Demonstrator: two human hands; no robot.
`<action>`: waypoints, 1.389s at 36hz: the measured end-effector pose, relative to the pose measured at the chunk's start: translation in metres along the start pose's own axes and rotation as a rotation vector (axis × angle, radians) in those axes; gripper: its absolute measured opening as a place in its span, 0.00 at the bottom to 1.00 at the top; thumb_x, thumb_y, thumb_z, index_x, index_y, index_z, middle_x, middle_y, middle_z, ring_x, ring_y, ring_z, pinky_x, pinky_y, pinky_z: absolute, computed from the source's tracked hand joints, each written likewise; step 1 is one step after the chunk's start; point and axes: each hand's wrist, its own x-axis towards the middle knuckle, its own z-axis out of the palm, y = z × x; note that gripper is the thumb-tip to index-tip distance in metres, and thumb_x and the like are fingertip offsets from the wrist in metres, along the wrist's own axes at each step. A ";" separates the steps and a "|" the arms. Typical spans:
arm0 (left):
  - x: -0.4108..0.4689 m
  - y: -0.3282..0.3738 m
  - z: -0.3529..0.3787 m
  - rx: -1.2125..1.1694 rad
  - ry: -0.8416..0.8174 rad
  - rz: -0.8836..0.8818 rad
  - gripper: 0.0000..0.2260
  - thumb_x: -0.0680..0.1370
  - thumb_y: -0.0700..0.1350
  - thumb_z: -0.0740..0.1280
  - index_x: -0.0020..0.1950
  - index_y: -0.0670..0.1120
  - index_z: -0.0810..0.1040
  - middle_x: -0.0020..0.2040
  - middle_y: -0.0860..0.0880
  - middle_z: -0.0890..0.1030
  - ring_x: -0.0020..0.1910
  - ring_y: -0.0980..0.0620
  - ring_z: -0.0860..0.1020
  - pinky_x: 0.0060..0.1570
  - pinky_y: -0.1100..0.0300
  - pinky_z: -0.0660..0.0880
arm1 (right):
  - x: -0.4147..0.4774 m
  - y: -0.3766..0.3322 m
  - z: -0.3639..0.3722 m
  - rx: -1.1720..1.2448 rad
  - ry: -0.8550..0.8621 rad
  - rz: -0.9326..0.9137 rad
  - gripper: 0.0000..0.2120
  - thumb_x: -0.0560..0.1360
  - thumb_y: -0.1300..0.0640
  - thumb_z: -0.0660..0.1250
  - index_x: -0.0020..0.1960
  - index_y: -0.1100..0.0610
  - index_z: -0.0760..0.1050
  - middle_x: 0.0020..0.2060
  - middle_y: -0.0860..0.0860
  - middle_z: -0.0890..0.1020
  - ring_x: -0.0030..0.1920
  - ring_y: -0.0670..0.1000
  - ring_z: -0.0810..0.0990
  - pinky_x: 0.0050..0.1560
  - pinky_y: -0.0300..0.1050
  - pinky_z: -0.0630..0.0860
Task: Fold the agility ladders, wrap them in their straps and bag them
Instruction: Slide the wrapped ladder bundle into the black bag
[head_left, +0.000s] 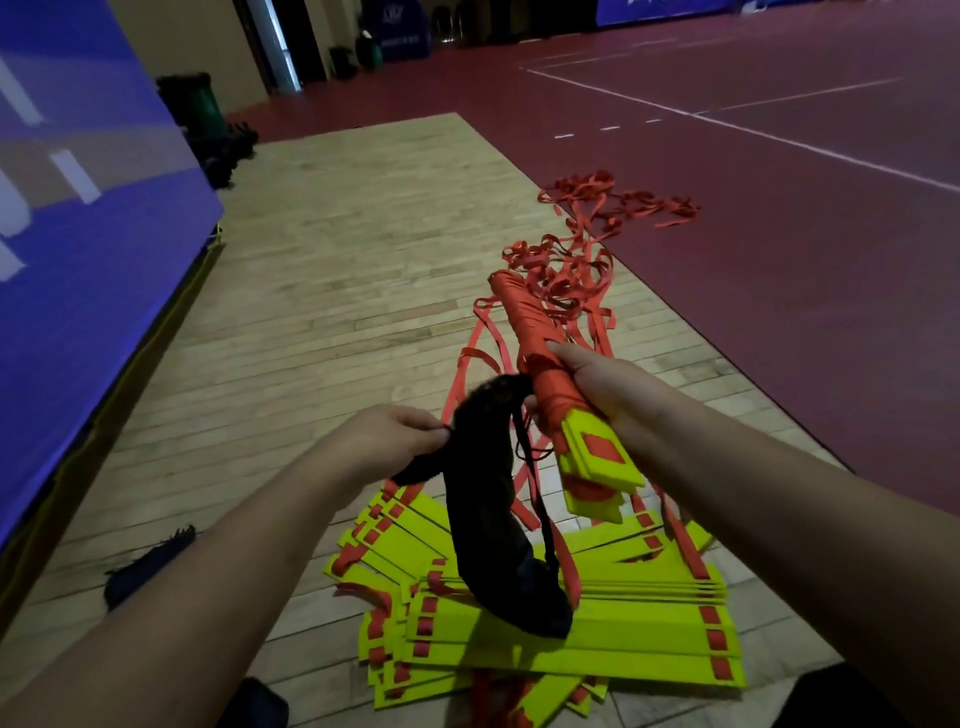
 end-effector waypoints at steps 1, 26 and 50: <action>0.002 0.000 -0.005 0.040 0.111 0.022 0.07 0.78 0.41 0.70 0.41 0.48 0.84 0.36 0.50 0.81 0.36 0.54 0.76 0.31 0.66 0.68 | 0.000 -0.001 -0.002 -0.008 0.015 -0.013 0.11 0.84 0.53 0.62 0.53 0.62 0.70 0.26 0.58 0.79 0.20 0.53 0.78 0.21 0.43 0.77; 0.010 -0.002 -0.025 -0.051 0.099 -0.095 0.07 0.79 0.36 0.67 0.41 0.37 0.79 0.32 0.43 0.76 0.24 0.53 0.75 0.23 0.65 0.69 | -0.004 0.004 -0.009 -0.451 0.016 -0.184 0.16 0.82 0.52 0.67 0.55 0.66 0.75 0.34 0.61 0.83 0.26 0.56 0.82 0.26 0.47 0.80; -0.002 0.011 -0.003 -0.599 -0.080 -0.232 0.07 0.82 0.37 0.59 0.47 0.39 0.74 0.30 0.45 0.72 0.30 0.51 0.73 0.32 0.61 0.66 | -0.013 0.011 -0.012 0.043 0.012 -0.064 0.15 0.81 0.52 0.66 0.58 0.64 0.71 0.28 0.60 0.81 0.25 0.56 0.81 0.27 0.48 0.80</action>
